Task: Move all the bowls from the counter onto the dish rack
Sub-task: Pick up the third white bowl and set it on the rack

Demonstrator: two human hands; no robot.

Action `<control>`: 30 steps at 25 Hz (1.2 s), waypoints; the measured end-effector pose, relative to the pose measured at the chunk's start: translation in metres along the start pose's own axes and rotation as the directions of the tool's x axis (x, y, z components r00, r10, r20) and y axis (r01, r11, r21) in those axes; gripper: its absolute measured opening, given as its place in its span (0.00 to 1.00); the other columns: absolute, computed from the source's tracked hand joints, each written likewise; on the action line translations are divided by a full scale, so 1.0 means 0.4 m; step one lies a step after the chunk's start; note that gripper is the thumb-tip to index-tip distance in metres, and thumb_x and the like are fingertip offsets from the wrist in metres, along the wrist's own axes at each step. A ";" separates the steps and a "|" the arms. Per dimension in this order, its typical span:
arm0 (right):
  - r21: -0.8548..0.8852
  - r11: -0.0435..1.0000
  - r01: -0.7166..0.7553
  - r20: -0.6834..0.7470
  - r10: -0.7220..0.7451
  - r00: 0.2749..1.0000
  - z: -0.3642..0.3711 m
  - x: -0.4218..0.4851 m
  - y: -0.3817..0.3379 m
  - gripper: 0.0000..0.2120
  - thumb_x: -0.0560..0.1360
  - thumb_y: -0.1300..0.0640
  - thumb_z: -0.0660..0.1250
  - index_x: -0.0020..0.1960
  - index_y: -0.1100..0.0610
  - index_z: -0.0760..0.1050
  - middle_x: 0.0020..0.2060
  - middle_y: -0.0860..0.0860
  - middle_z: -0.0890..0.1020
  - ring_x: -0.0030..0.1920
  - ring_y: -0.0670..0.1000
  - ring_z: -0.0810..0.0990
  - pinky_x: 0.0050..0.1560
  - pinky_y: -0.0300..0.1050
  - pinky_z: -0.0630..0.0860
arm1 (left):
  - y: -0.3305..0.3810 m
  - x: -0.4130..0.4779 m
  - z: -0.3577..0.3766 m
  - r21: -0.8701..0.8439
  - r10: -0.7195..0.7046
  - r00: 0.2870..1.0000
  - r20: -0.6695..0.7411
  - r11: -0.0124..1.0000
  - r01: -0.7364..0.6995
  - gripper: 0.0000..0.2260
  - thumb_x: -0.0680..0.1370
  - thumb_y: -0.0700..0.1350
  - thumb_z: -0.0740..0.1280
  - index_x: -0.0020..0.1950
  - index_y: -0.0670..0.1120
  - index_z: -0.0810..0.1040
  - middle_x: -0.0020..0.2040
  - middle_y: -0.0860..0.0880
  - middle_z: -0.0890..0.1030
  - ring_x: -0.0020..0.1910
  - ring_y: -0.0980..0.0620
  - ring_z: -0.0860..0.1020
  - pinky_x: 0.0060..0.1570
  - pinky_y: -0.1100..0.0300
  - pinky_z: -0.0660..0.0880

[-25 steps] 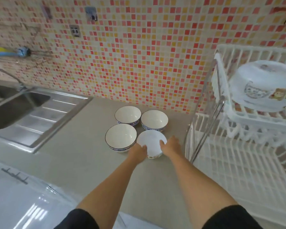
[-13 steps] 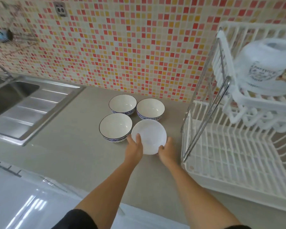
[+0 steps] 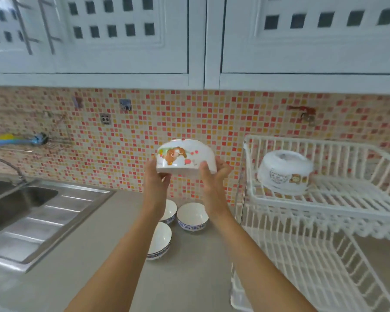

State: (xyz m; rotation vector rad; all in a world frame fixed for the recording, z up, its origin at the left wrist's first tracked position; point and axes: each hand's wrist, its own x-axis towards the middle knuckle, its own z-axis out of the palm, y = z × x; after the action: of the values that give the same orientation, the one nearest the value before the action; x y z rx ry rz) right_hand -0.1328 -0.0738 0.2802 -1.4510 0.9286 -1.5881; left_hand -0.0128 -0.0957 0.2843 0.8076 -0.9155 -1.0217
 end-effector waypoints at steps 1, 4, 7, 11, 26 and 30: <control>0.019 0.998 0.054 0.011 -0.054 0.998 -0.011 0.009 -0.065 0.23 0.74 0.46 0.61 0.60 0.53 0.51 0.52 0.38 0.64 0.54 0.32 0.71 0.49 0.24 0.73 | 0.046 -0.007 0.034 -0.011 0.081 0.995 0.053 0.997 -0.081 0.12 0.78 0.56 0.54 0.49 0.56 0.76 0.56 0.47 0.76 0.57 0.51 0.75 0.63 0.57 0.71; 0.009 0.974 0.228 0.035 -0.228 0.973 -0.115 0.026 -0.223 0.21 0.77 0.54 0.64 0.60 0.53 0.53 0.53 0.39 0.67 0.49 0.26 0.74 0.49 0.24 0.74 | 0.140 -0.044 0.142 0.008 0.263 0.936 0.232 0.962 -0.273 0.16 0.80 0.55 0.52 0.58 0.52 0.75 0.54 0.52 0.78 0.54 0.59 0.78 0.63 0.62 0.73; -0.095 0.953 0.287 0.054 -0.283 0.958 -0.300 0.031 -0.309 0.26 0.69 0.44 0.70 0.60 0.46 0.60 0.59 0.43 0.71 0.58 0.39 0.77 0.55 0.36 0.77 | 0.173 -0.078 0.252 0.122 0.298 0.874 0.385 0.922 -0.368 0.21 0.76 0.54 0.55 0.66 0.48 0.71 0.57 0.56 0.78 0.53 0.65 0.78 0.54 0.68 0.73; -0.475 0.864 0.168 0.043 -0.168 0.985 -0.551 0.006 -0.318 0.43 0.54 0.28 0.72 0.65 0.40 0.65 0.65 0.40 0.72 0.67 0.42 0.70 0.64 0.41 0.69 | 0.125 -0.117 0.372 0.265 0.080 0.869 0.488 0.935 -0.235 0.15 0.74 0.53 0.55 0.54 0.54 0.77 0.52 0.58 0.79 0.52 0.59 0.76 0.55 0.57 0.71; -0.888 0.460 0.011 0.136 0.240 0.961 -0.682 0.022 -0.185 0.53 0.61 0.56 0.78 0.75 0.47 0.49 0.72 0.49 0.60 0.72 0.52 0.62 0.66 0.52 0.67 | -0.061 -0.159 0.522 0.641 -0.189 0.907 0.376 0.760 -0.107 0.22 0.81 0.60 0.48 0.67 0.51 0.68 0.58 0.52 0.74 0.54 0.53 0.74 0.59 0.52 0.69; -0.888 0.460 -0.013 0.123 0.264 0.957 -0.694 0.031 -0.167 0.53 0.59 0.53 0.78 0.75 0.46 0.49 0.72 0.49 0.61 0.71 0.53 0.64 0.64 0.54 0.70 | -0.066 -0.160 0.527 0.669 -0.202 0.917 0.343 0.738 -0.088 0.25 0.81 0.60 0.48 0.73 0.50 0.65 0.70 0.50 0.69 0.57 0.54 0.67 0.61 0.52 0.66</control>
State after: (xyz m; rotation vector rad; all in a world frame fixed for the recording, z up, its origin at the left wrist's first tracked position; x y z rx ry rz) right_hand -0.4147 -0.0527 0.3225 -2.1144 1.8243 -0.6941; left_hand -0.2288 -0.0713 0.3295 1.2668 -1.6839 -0.9168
